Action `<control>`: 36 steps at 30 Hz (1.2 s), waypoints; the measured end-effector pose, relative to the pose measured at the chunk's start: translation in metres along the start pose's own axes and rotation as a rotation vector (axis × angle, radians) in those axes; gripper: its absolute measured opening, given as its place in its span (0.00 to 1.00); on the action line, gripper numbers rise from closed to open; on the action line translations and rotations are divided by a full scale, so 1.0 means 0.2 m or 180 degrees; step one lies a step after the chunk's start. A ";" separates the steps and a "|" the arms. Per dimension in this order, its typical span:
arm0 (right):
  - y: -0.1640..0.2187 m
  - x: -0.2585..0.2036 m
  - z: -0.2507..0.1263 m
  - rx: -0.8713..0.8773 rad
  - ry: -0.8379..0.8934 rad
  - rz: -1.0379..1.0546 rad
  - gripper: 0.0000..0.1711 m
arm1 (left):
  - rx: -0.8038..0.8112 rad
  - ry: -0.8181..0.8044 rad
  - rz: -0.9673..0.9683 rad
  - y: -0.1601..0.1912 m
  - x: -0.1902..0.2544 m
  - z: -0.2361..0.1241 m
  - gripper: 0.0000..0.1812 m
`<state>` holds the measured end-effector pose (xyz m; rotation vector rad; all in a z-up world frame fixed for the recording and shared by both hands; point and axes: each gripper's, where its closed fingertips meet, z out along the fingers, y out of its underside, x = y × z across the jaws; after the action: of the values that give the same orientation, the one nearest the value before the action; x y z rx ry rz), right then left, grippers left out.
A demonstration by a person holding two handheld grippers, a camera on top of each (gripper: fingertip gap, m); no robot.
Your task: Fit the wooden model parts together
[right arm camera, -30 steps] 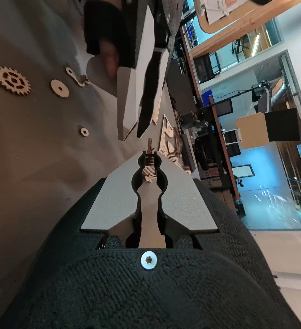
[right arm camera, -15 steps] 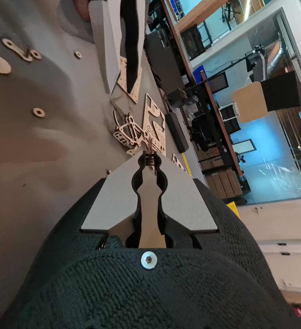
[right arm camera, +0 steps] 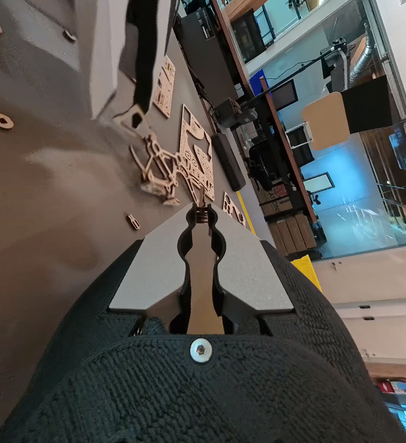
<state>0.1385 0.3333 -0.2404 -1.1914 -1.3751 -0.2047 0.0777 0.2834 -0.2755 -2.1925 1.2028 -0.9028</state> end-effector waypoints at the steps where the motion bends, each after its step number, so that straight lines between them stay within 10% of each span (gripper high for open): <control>1: 0.00 0.00 0.00 0.0025 0.0027 -0.0026 0.04 | 0.0036 0.0343 -0.0023 -0.02 0.10 0.00 0.30; 13: -0.23 0.04 -0.12 0.0669 0.0857 -0.1484 0.04 | 0.1681 0.0304 0.0414 -0.35 0.20 -0.14 0.09; 28: -0.32 -0.04 -0.15 0.0998 0.0634 -0.1344 0.04 | 0.1234 -0.1755 0.2888 -0.32 0.21 -0.06 0.00; 36: -0.37 0.10 -0.21 0.1741 -0.0266 0.1540 0.14 | 0.2100 -0.2242 0.2874 -0.39 0.17 -0.23 0.00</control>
<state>0.1165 0.2783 -0.1753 -1.0299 -1.0727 0.5378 0.1000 0.2892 -0.1823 -1.0685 1.1142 -0.0724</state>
